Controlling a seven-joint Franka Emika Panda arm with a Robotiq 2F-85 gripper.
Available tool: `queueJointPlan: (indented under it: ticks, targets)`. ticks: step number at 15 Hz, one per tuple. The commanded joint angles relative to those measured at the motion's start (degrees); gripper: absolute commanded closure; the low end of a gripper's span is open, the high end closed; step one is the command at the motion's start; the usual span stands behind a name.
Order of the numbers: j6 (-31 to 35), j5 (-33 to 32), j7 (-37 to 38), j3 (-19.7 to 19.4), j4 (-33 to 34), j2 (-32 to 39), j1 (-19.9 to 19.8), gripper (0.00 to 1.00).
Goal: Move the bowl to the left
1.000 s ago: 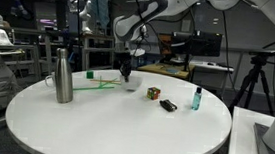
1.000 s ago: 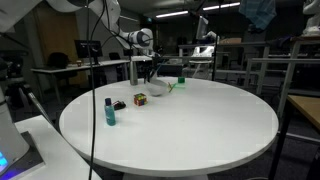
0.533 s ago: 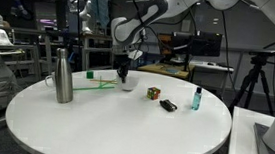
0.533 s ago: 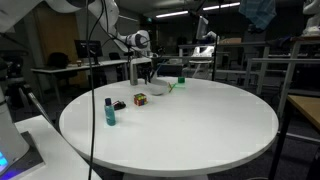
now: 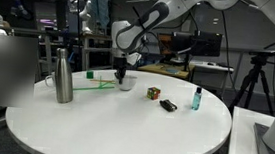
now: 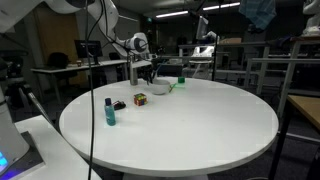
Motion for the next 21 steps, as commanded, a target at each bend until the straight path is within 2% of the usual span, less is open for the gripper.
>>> queueJointPlan:
  ticks: [1,5,12,13,15,21]
  targets:
    - [4.1,-3.0,3.5,-2.3,-3.0,-1.4,1.9,0.97]
    - [7.8,-5.2,6.1,-4.0,-4.4,-1.2,3.2,0.97]
    - [9.7,-7.2,8.8,-5.9,-5.4,-1.2,4.7,0.97]
    - [9.7,-7.3,9.1,-6.0,-5.4,-1.2,4.9,0.65]
    - [9.6,-7.5,9.4,-6.1,-5.5,-1.3,4.9,0.55]
    - [9.4,-7.7,9.8,-6.3,-5.2,-1.1,4.9,0.08]
